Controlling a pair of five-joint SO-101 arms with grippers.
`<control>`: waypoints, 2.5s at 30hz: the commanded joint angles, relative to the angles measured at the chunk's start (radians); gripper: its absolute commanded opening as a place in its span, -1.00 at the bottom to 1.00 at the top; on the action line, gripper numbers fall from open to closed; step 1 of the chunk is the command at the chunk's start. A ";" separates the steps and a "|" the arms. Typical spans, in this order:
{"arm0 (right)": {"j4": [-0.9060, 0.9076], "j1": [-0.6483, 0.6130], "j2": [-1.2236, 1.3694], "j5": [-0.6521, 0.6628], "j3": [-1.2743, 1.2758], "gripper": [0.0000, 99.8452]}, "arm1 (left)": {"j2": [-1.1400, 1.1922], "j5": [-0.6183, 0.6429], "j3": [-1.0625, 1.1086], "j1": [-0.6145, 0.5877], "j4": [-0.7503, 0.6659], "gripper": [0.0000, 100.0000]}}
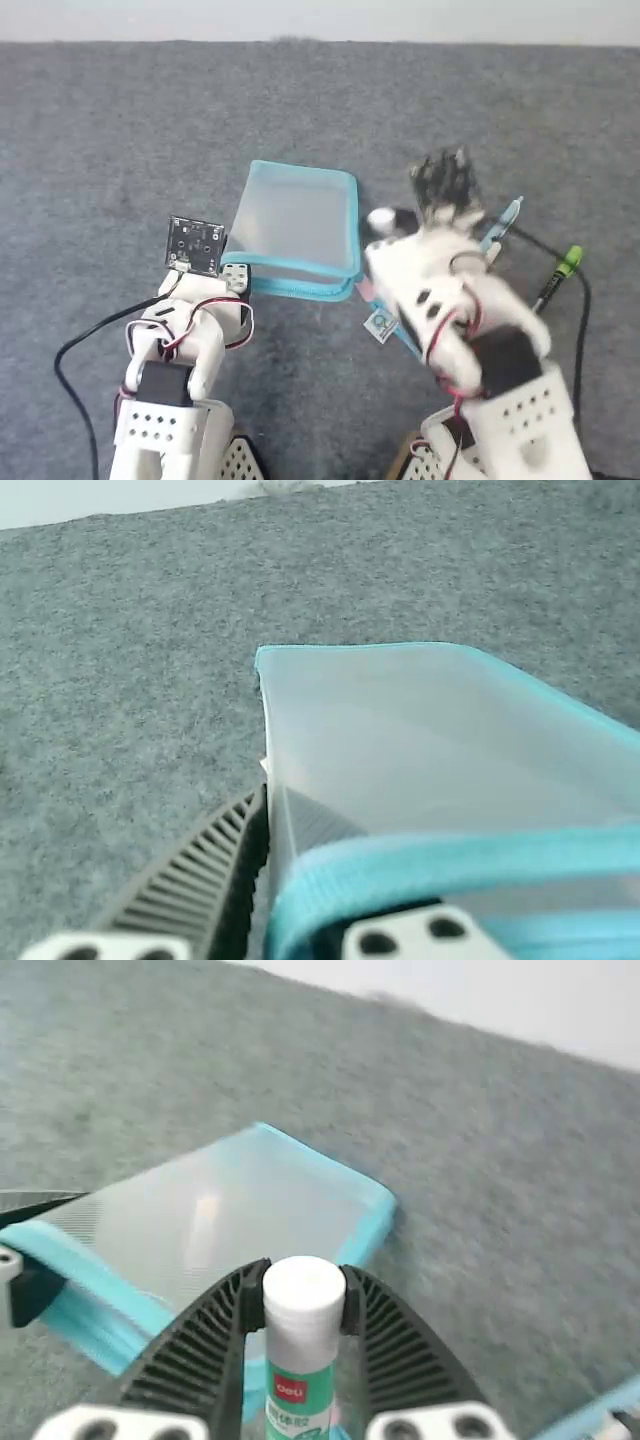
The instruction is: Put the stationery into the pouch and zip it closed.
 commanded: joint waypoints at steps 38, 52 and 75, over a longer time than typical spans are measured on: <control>-0.492 -0.371 -0.036 0.250 0.152 -0.99 | 0.008 0.063 -0.105 0.061 -0.008 -0.98; -0.688 -0.197 -0.024 0.292 0.324 -0.99 | 0.003 0.063 -0.122 0.061 0.026 -0.98; -0.481 0.228 -0.024 0.417 0.262 -0.99 | 0.002 0.029 -0.091 0.054 0.026 -0.98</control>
